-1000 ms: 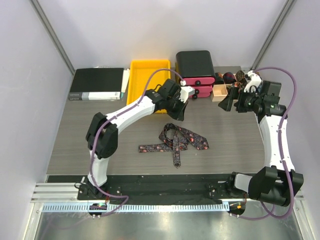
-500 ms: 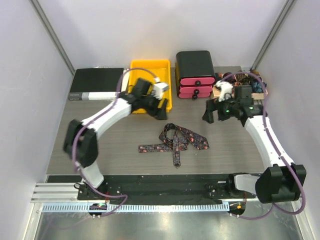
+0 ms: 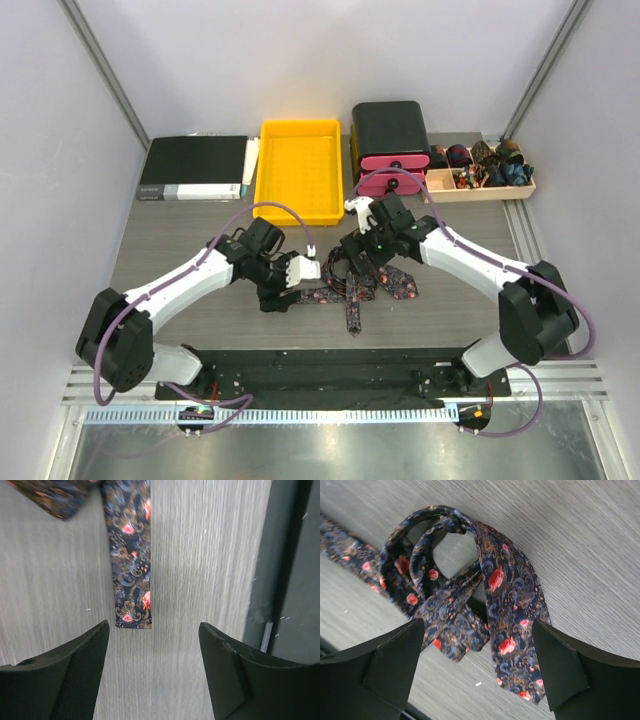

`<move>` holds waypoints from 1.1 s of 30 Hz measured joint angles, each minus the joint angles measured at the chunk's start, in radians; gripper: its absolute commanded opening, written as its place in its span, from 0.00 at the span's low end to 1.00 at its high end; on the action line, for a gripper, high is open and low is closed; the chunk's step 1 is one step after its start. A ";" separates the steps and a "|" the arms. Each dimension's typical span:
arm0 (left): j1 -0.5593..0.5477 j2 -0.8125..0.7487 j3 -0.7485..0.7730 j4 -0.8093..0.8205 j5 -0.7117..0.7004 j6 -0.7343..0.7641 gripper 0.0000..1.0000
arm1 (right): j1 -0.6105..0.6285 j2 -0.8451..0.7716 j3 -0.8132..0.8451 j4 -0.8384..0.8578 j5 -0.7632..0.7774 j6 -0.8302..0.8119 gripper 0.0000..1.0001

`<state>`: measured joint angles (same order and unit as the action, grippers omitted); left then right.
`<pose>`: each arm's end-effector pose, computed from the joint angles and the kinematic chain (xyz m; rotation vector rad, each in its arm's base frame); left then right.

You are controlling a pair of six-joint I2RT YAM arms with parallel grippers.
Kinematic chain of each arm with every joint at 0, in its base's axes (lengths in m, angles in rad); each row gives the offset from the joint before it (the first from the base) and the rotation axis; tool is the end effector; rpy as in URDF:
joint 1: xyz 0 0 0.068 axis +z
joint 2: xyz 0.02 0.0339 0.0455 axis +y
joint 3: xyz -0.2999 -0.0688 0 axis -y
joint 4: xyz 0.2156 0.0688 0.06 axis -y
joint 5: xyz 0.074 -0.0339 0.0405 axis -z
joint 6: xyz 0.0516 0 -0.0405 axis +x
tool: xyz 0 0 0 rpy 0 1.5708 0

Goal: Roll the ties
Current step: Place the bin at the center of the board, then flatten out the tie at the center of the board.

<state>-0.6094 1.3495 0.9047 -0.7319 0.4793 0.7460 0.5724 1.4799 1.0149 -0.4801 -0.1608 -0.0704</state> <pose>0.1673 -0.1458 0.2569 1.7655 1.9870 -0.6110 0.2356 0.1616 0.2678 -0.8670 2.3939 0.4031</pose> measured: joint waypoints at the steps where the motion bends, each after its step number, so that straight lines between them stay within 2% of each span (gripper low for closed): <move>1: -0.006 0.008 -0.015 0.008 -0.008 0.021 0.73 | 0.010 0.013 0.000 0.007 0.013 0.007 0.93; 7: -0.057 0.019 -0.103 0.138 -0.083 0.074 0.70 | 0.070 0.061 0.000 0.085 0.094 0.043 0.87; 10: -0.066 0.043 -0.118 0.183 -0.103 0.097 0.68 | 0.084 0.108 0.000 0.125 0.120 0.050 0.78; 11: -0.066 0.053 -0.122 0.197 -0.110 0.102 0.67 | 0.085 0.123 0.000 0.130 0.128 0.051 0.68; 12: -0.066 0.060 -0.126 0.208 -0.117 0.106 0.66 | 0.086 0.141 0.000 0.135 0.139 0.051 0.63; 13: -0.066 0.070 -0.130 0.220 -0.125 0.113 0.61 | 0.086 0.158 0.000 0.137 0.150 0.051 0.57; 14: -0.066 0.080 -0.136 0.232 -0.134 0.122 0.56 | 0.086 0.172 -0.001 0.139 0.161 0.053 0.44; 15: -0.066 0.088 -0.143 0.244 -0.143 0.128 0.50 | 0.086 0.178 -0.003 0.141 0.167 0.051 0.39; 16: -0.066 0.095 -0.151 0.252 -0.154 0.132 0.36 | 0.086 0.183 -0.006 0.143 0.174 0.048 0.35; 17: -0.066 0.101 -0.159 0.259 -0.165 0.137 0.28 | 0.085 0.183 -0.011 0.145 0.180 0.047 0.24; 19: -0.066 0.105 -0.166 0.261 -0.179 0.143 0.13 | 0.079 0.183 -0.013 0.144 0.190 0.036 0.17; 22: -0.054 0.103 -0.158 0.256 -0.200 0.154 0.04 | 0.051 0.179 -0.013 0.130 0.180 0.009 0.01; 24: -0.023 0.103 -0.144 0.235 -0.201 0.150 0.00 | 0.011 0.163 -0.013 0.095 0.157 -0.021 0.01; 33: 0.270 0.089 -0.046 0.080 -0.187 0.136 0.00 | -0.256 0.022 -0.014 -0.127 0.047 -0.323 0.01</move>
<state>-0.3393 1.4387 0.8589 -0.6518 0.2920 0.8822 0.3168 1.5017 1.0012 -0.6071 -0.1135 -0.3935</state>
